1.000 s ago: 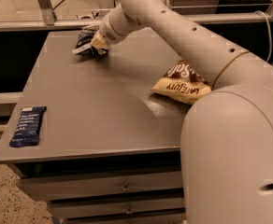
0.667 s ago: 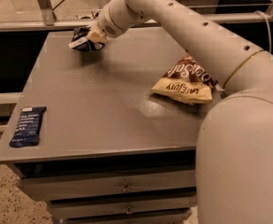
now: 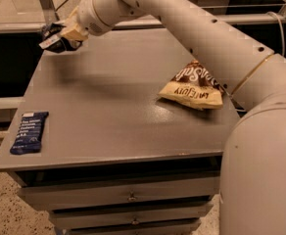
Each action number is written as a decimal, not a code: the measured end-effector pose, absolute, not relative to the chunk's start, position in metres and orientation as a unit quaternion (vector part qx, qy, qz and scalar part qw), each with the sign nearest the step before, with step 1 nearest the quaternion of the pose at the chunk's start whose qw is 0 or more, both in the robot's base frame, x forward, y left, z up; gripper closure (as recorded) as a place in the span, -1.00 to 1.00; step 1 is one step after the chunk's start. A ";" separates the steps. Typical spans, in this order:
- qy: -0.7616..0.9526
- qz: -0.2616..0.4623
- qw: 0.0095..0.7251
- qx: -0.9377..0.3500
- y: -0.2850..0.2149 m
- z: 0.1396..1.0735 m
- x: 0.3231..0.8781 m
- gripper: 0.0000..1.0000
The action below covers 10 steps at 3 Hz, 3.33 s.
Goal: Move blue chip bag near rxbar blueberry
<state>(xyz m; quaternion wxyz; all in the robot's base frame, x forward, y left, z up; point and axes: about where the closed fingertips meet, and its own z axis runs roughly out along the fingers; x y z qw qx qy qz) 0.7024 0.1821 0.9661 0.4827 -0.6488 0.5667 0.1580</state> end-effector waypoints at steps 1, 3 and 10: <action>0.538 0.193 0.479 -0.667 0.205 0.964 0.668 1.00; 0.535 0.198 0.481 -0.666 0.205 0.964 0.671 1.00; 0.564 0.234 0.419 -0.672 0.241 0.893 0.577 -0.68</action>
Offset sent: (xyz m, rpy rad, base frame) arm -0.0300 0.0187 -0.0013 0.0223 0.0120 0.0794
